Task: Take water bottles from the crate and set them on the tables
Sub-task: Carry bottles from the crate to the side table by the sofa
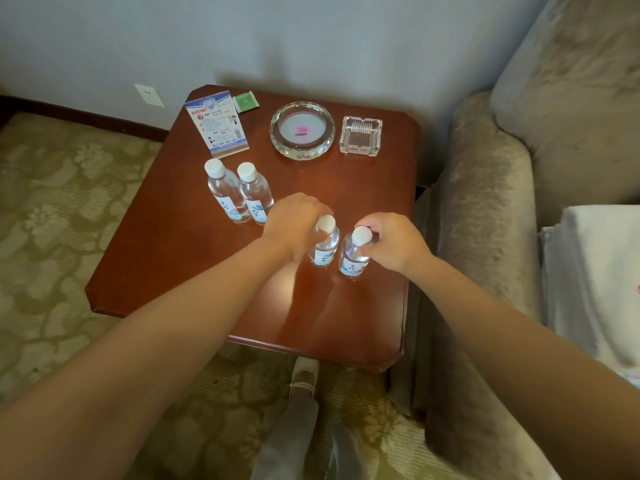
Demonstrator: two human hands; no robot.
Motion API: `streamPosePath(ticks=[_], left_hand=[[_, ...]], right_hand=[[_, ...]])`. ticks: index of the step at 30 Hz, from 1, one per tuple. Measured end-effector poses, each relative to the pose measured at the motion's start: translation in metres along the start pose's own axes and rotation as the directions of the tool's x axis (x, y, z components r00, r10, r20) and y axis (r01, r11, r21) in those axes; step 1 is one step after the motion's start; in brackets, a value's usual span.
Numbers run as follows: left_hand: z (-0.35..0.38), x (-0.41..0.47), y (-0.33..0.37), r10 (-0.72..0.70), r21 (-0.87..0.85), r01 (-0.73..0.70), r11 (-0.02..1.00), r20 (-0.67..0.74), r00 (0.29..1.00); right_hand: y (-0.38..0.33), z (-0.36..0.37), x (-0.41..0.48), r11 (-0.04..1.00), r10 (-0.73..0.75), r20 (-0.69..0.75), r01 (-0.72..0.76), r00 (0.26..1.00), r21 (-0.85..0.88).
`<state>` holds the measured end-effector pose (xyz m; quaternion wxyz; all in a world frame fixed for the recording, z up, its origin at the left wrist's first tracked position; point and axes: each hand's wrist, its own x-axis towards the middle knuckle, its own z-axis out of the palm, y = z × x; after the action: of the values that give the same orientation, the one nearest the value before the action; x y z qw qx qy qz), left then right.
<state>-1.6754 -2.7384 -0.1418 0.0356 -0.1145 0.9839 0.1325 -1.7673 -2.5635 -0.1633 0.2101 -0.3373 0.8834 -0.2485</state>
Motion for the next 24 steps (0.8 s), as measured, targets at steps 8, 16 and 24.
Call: streamPosePath(ticks=[8, 16, 24], left_hand=[[-0.006, 0.009, -0.018, 0.076, 0.008, -0.076, 0.997, 0.022, 0.997], [-0.021, 0.032, -0.046, 0.113, 0.026, -0.113, 0.993, 0.000, 0.994], [-0.032, 0.061, -0.080, 0.135, 0.073, -0.135, 0.988, 0.011, 0.991]], right_hand=[[-0.009, 0.007, 0.007, 0.982, 0.117, -0.119, -0.097, 0.986, 0.162], [-0.032, 0.006, 0.040, 0.963, 0.166, -0.131, -0.132, 0.977, 0.235], [-0.049, 0.012, 0.077, 0.957, 0.190, -0.147, -0.149, 0.971, 0.250]])
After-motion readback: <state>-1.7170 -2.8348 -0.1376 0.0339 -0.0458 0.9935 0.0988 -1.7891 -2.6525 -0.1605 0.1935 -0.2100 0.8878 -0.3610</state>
